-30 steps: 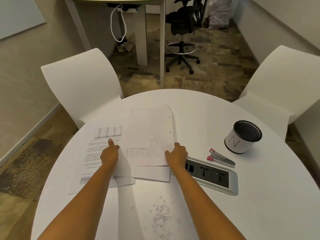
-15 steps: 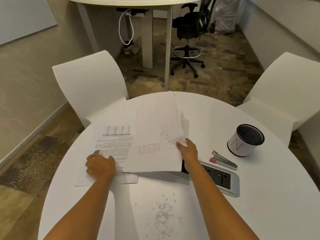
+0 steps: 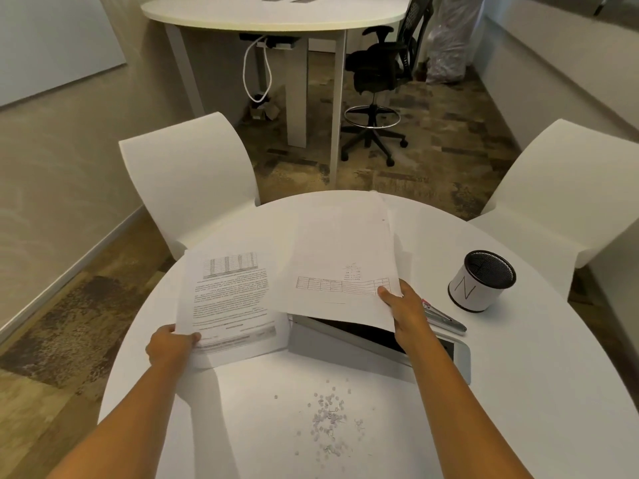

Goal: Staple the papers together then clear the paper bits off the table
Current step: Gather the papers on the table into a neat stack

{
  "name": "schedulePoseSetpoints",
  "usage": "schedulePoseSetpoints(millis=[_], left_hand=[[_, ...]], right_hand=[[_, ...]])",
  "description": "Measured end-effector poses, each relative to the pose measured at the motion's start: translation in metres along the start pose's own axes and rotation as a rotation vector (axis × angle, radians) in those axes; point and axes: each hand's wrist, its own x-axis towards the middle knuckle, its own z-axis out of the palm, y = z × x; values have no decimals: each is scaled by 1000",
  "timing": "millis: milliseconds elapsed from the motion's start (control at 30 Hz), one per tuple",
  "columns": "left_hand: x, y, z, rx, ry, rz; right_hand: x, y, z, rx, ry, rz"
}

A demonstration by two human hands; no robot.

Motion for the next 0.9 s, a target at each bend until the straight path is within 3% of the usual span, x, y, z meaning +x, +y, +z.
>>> schedulePoseSetpoints(millis=[133,333,433,633,800,900], left_hand=[[-12,5,-2,-199,0,24],[-35,-4,-9,-631,-183,-22],[-55,-11,-11,-675,-312,33],[-75,-11,-22,-700,-478,74],[-82,-11,-36,-712,-655,75],[-82,-13,-45,-721,-804,63]], right_hand=[[-13,-6,4,-1,-69,-23],[-42,-19,30,-57,-257,-102],[-60,-15,46,-95,-295,-101],[-80,-7,53,-289,-170,-195],[-84,-4,40,-38,-280,54],[-88,0,36,-64,-348,45]])
